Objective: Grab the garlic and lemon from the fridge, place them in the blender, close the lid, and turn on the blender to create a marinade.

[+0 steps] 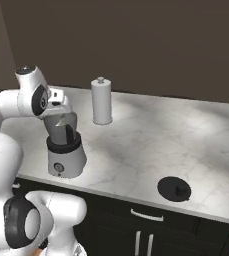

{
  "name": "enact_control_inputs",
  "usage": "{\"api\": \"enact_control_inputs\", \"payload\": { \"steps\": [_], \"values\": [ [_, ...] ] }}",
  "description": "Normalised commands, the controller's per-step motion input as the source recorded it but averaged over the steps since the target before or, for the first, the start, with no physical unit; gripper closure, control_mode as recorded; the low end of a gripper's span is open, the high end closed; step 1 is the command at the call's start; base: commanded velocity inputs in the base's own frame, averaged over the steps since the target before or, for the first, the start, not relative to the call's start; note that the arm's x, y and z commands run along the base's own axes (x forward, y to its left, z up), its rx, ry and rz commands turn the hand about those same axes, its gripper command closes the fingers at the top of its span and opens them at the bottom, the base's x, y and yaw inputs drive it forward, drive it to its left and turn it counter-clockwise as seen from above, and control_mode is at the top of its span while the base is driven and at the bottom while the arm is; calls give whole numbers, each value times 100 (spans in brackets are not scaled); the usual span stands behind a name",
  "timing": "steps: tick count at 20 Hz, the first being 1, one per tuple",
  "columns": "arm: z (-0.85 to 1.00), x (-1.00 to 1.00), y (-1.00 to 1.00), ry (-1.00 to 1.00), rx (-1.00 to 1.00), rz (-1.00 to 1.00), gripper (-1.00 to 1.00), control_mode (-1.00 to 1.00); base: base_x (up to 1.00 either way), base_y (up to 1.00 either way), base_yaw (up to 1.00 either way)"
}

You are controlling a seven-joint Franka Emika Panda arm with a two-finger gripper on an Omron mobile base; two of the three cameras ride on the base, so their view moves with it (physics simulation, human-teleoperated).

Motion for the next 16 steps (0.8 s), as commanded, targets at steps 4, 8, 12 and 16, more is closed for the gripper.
{"api": "enact_control_inputs", "payload": {
  "steps": [4,8,12,16],
  "values": [
    [23,-100,-7,-32,0,0,-100,-100,0,0,0],
    [1,-100,-23,-18,3,0,-100,-100,0,0,0],
    [0,-97,-37,-8,8,0,-100,-100,0,0,0],
    [-3,-60,-14,0,4,0,-100,-100,0,0,0]
  ]
}}
